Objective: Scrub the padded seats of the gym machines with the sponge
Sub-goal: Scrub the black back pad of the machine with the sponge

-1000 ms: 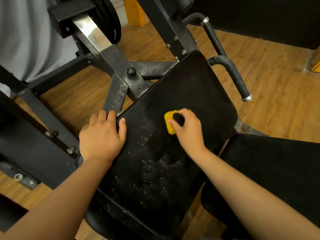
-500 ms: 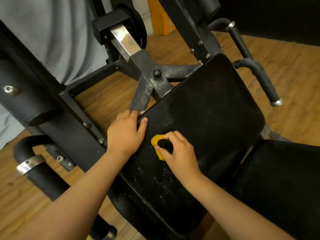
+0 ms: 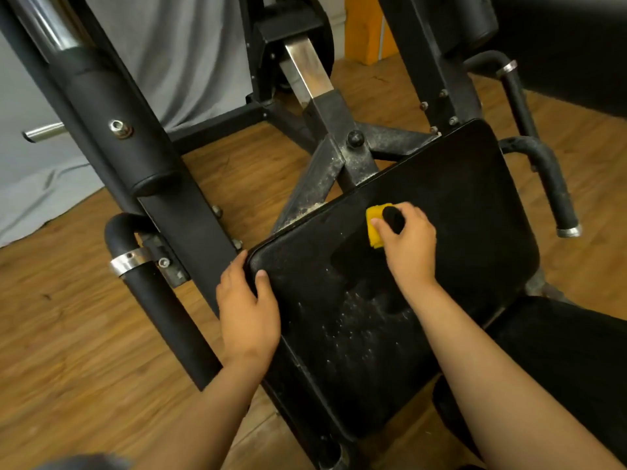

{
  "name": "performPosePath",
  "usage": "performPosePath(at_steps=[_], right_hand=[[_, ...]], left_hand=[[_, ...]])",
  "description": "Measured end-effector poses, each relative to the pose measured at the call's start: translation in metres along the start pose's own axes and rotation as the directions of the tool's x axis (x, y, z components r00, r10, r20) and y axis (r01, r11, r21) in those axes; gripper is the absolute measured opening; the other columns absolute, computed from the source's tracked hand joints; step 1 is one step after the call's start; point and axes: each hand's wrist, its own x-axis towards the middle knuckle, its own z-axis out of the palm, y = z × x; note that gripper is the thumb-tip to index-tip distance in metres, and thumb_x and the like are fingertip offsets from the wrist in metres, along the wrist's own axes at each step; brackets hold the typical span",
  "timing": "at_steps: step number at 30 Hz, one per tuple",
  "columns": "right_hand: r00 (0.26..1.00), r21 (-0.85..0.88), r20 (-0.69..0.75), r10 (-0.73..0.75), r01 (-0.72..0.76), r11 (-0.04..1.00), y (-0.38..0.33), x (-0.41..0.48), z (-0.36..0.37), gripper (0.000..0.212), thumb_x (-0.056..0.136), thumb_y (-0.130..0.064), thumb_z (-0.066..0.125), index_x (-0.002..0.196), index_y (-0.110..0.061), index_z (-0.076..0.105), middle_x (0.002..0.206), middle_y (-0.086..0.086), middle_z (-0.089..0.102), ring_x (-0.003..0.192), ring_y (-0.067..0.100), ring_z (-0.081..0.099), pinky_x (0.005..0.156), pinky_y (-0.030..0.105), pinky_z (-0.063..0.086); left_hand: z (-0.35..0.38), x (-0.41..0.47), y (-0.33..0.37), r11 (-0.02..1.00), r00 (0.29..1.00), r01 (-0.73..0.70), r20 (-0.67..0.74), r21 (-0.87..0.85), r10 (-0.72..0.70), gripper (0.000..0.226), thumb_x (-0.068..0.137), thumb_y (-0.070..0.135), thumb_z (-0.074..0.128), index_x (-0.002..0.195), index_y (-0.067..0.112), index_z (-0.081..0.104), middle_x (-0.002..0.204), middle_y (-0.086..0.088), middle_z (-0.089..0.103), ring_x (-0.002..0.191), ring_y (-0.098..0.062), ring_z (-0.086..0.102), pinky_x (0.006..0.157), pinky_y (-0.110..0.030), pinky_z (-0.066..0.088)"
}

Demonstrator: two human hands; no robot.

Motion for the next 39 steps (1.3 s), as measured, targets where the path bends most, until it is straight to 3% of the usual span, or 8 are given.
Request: performPosePath(at_steps=[3,6,10,13,22,30,35,39], right_hand=[[0.998,-0.018,-0.038,0.040,-0.040,0.999,-0.011,-0.001,0.002,0.022,0.089,-0.027,0.065,0.104,-0.012,0.060,0.104,0.004,0.059,0.096,0.019,0.059,0.078,0.027,0.043],[0.995,0.030,0.044,-0.090,0.089,0.996,-0.023,-0.040,0.017,0.021,0.087,-0.029,0.068,0.098,-0.014,0.059,0.097,0.001,0.059,0.089,0.017,0.058,0.076,0.032,0.047],[0.948,0.073,0.178,-0.263,0.254,0.964,-0.030,-0.078,0.032,0.021,0.084,-0.028,0.071,0.097,-0.016,0.060,0.094,-0.004,0.056,0.087,0.011,0.055,0.072,0.020,0.041],[0.922,0.072,0.197,-0.332,0.325,0.943,-0.025,-0.056,0.028,0.022,0.083,-0.026,0.071,0.099,-0.012,0.063,0.095,0.001,0.058,0.090,0.017,0.058,0.076,0.028,0.047],[0.997,-0.048,-0.078,-0.012,0.008,0.999,-0.022,0.044,0.006,0.033,0.092,-0.029,0.061,0.118,-0.009,0.059,0.113,0.006,0.057,0.106,0.022,0.057,0.087,0.032,0.043],[0.898,0.049,0.243,-0.366,0.366,0.929,-0.063,-0.046,0.038,0.025,0.085,-0.030,0.069,0.103,-0.013,0.062,0.098,0.002,0.057,0.089,0.017,0.058,0.077,0.032,0.049],[0.902,0.019,0.237,-0.361,0.367,0.930,-0.050,-0.016,0.026,0.028,0.086,-0.030,0.069,0.104,-0.011,0.065,0.095,0.003,0.058,0.089,0.018,0.058,0.079,0.036,0.050],[0.975,-0.117,0.121,-0.187,0.201,0.973,-0.034,0.024,0.008,0.032,0.089,-0.033,0.065,0.112,-0.010,0.063,0.102,0.005,0.059,0.096,0.021,0.059,0.084,0.038,0.050]], left_hand=[[-0.002,0.001,-0.003,0.997,1.000,0.026,0.000,-0.069,-0.026,0.041,0.102,0.027,0.042,0.143,0.021,0.042,0.144,0.001,0.045,0.135,-0.016,0.037,0.115,-0.037,0.029],[-0.002,0.003,-0.005,0.993,1.000,0.024,-0.004,-0.112,-0.025,0.042,0.101,0.027,0.044,0.143,0.023,0.044,0.142,0.003,0.047,0.135,-0.016,0.038,0.115,-0.042,0.031],[-0.002,0.003,-0.006,0.992,1.000,0.017,-0.019,-0.126,-0.019,0.039,0.101,0.026,0.045,0.140,0.023,0.046,0.140,0.002,0.049,0.134,-0.017,0.039,0.114,-0.043,0.032],[-0.001,0.004,-0.005,0.996,1.000,0.007,-0.018,-0.084,-0.009,0.039,0.101,0.027,0.044,0.140,0.022,0.045,0.139,0.001,0.048,0.133,-0.017,0.039,0.113,-0.042,0.033],[0.001,0.004,-0.006,0.987,0.995,0.064,-0.062,-0.145,-0.074,0.031,0.097,0.029,0.052,0.128,0.024,0.052,0.126,0.004,0.056,0.119,-0.013,0.051,0.104,-0.036,0.043],[0.003,0.006,-0.008,0.982,0.993,0.068,-0.081,-0.177,-0.083,0.029,0.097,0.029,0.053,0.123,0.020,0.053,0.120,0.002,0.056,0.114,-0.013,0.053,0.098,-0.036,0.046],[0.000,0.006,-0.008,0.978,0.995,0.072,-0.055,-0.198,-0.084,0.031,0.097,0.031,0.053,0.126,0.020,0.052,0.122,0.003,0.053,0.113,-0.010,0.051,0.095,-0.029,0.043],[-0.001,0.006,-0.009,0.969,0.995,0.084,-0.042,-0.232,-0.096,0.033,0.096,0.031,0.054,0.127,0.020,0.051,0.123,0.006,0.052,0.117,-0.009,0.050,0.101,-0.034,0.045]])
